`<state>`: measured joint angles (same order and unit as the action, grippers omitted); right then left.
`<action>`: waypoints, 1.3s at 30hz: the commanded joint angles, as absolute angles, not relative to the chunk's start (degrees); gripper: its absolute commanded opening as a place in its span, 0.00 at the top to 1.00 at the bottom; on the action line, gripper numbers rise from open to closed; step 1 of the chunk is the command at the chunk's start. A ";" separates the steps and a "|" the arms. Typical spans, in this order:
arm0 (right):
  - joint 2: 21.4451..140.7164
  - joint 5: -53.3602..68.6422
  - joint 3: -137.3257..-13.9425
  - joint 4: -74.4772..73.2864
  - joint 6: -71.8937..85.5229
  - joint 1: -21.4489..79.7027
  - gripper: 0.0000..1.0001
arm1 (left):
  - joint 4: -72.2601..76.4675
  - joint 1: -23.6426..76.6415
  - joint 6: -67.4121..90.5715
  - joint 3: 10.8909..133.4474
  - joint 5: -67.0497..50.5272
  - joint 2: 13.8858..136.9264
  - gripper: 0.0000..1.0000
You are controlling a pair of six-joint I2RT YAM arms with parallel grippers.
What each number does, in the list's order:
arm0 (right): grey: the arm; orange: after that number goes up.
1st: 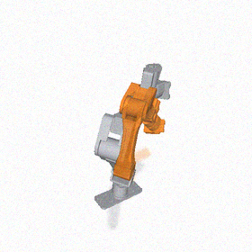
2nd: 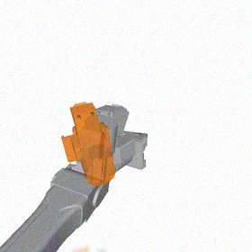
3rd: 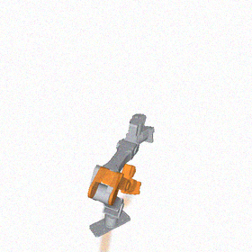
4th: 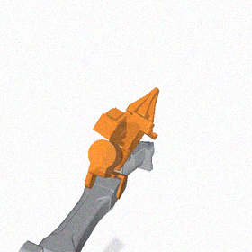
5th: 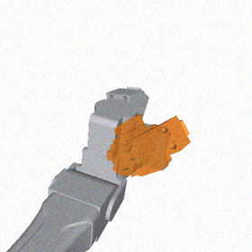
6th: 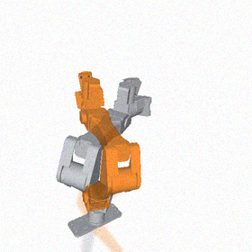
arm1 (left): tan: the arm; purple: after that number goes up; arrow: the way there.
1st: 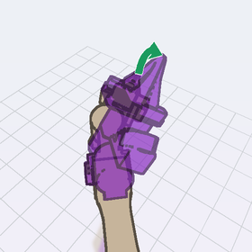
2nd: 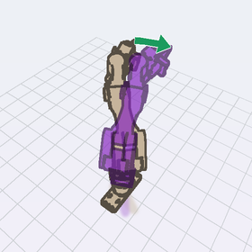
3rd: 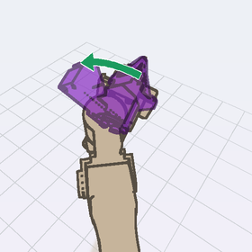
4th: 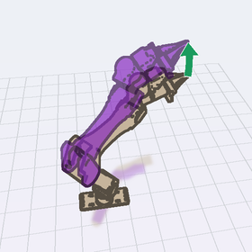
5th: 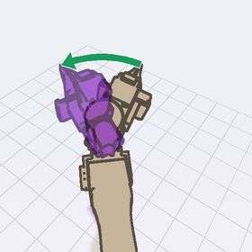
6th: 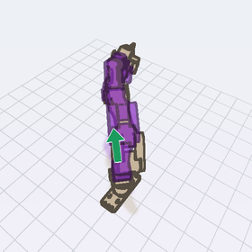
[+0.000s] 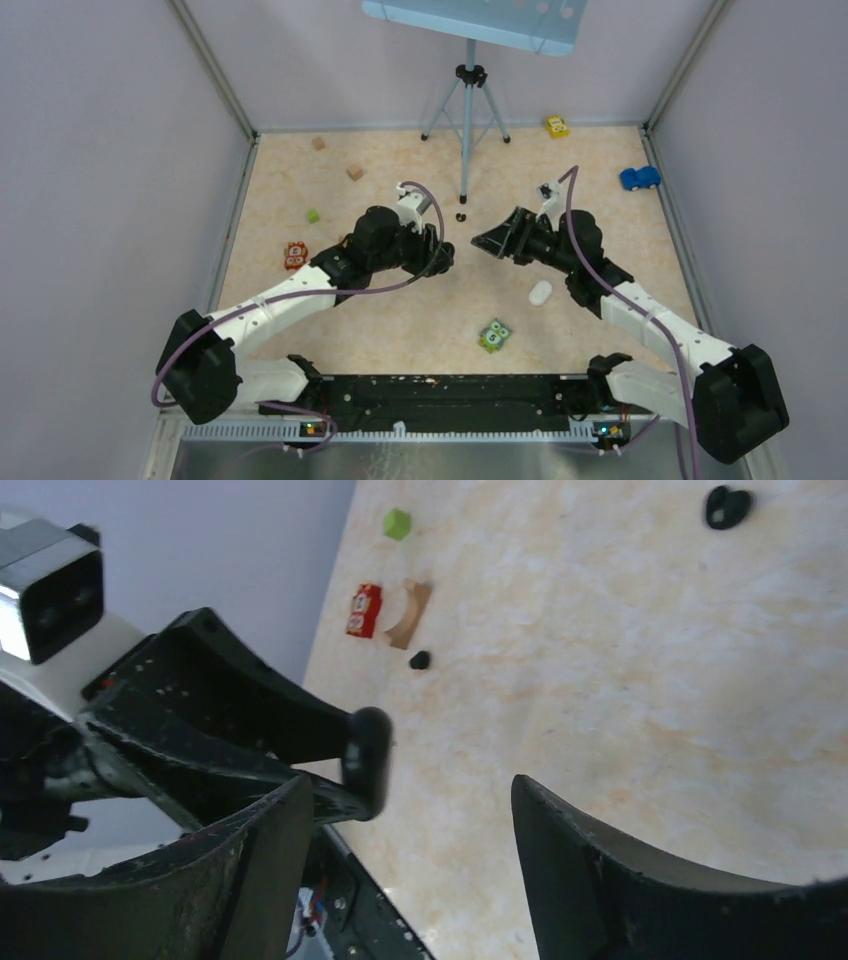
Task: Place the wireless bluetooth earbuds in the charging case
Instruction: Pick up the charging case from the center of the board, then pass from the left arm to the right
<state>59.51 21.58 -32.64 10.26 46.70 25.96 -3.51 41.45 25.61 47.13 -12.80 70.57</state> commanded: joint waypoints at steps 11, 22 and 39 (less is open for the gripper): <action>69.31 32.05 -37.10 23.07 55.59 31.61 0.35 | 0.22 41.75 19.00 48.07 -20.96 70.89 0.57; 75.25 34.95 -38.33 25.17 55.72 34.10 0.59 | 0.26 41.83 18.77 48.34 -20.60 70.53 0.53; 71.60 35.55 -36.45 22.25 49.30 27.45 1.00 | -20.65 38.60 15.31 56.42 -31.98 65.74 0.01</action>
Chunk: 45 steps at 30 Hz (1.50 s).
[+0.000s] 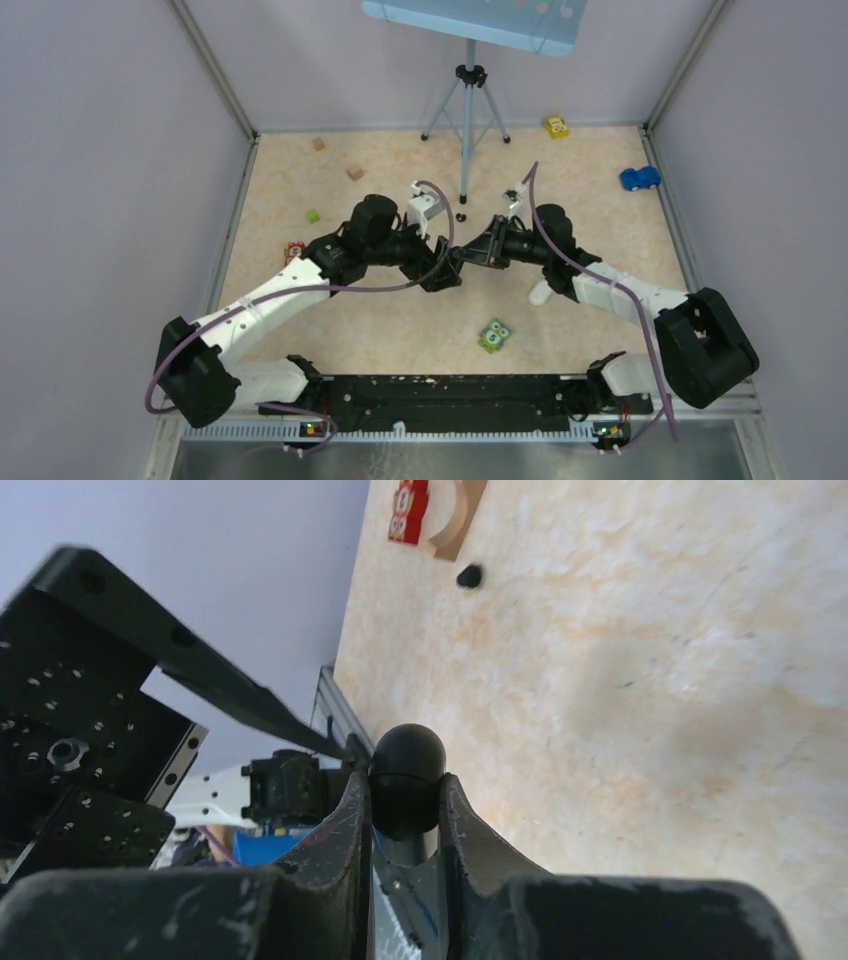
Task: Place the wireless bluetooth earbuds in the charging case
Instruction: Pass from the left arm to the right, then pass from the right arm to the left
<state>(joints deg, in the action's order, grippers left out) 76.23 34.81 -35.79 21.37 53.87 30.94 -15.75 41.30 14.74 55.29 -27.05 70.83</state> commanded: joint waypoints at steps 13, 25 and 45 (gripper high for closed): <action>74.79 59.85 -31.70 70.35 68.40 25.18 1.00 | 0.44 25.40 31.93 46.82 -58.78 62.36 0.12; 80.75 59.06 -31.35 86.14 78.14 25.73 1.00 | 25.34 26.78 49.17 41.11 -62.98 65.56 0.20; 77.68 55.67 -33.00 66.17 65.91 28.48 1.00 | 28.80 32.18 50.10 42.60 -59.17 68.56 0.52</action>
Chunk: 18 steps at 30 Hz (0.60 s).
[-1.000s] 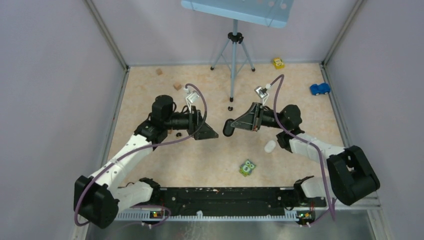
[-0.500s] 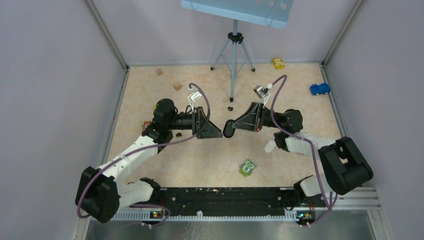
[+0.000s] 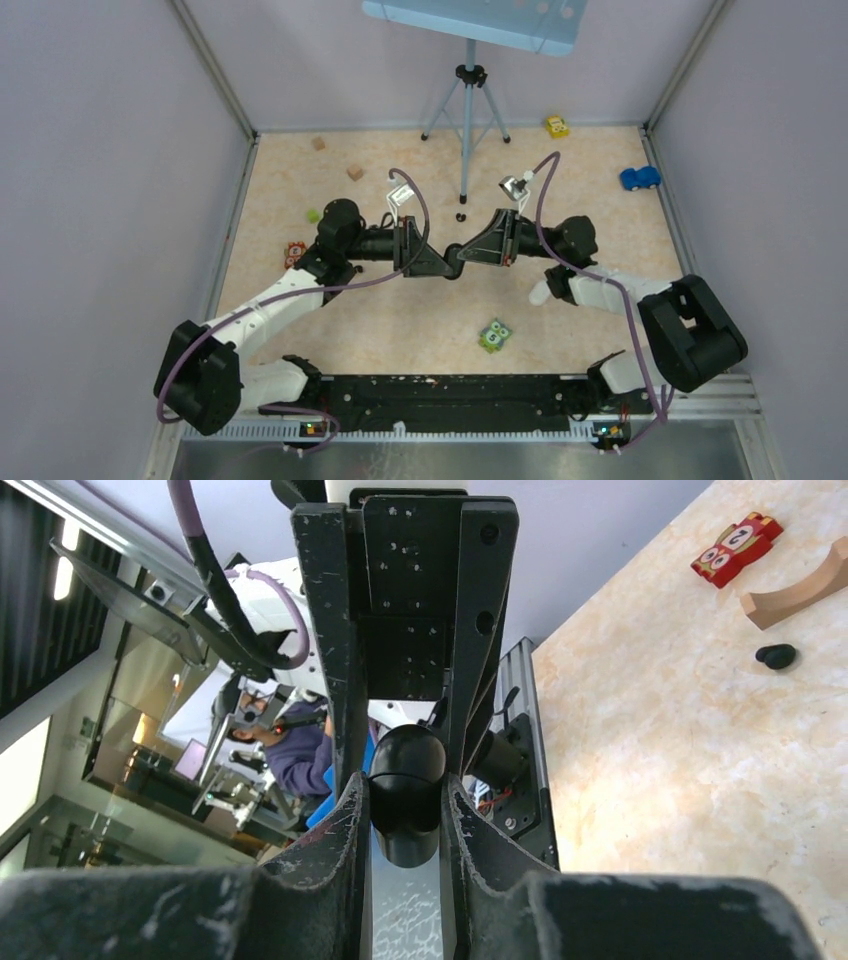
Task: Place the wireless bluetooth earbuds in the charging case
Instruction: Pass from the right arm to the left
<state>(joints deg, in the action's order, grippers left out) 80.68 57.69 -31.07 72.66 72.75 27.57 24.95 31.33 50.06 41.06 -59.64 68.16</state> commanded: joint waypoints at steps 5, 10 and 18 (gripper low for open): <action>74.63 53.80 -33.56 56.20 59.79 28.56 1.00 | 28.65 32.72 50.18 42.60 -58.19 68.80 0.69; 73.81 53.31 -34.20 51.41 57.65 28.61 0.72 | 27.05 32.70 49.42 42.51 -56.30 68.66 0.96; 64.89 39.66 -37.14 24.57 40.86 28.63 0.29 | 19.69 32.50 47.79 41.61 -46.68 67.52 1.00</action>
<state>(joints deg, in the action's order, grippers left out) 71.72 50.11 -32.88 41.28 53.56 28.12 21.32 32.49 49.15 41.06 -52.66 69.36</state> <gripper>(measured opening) 0.679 0.319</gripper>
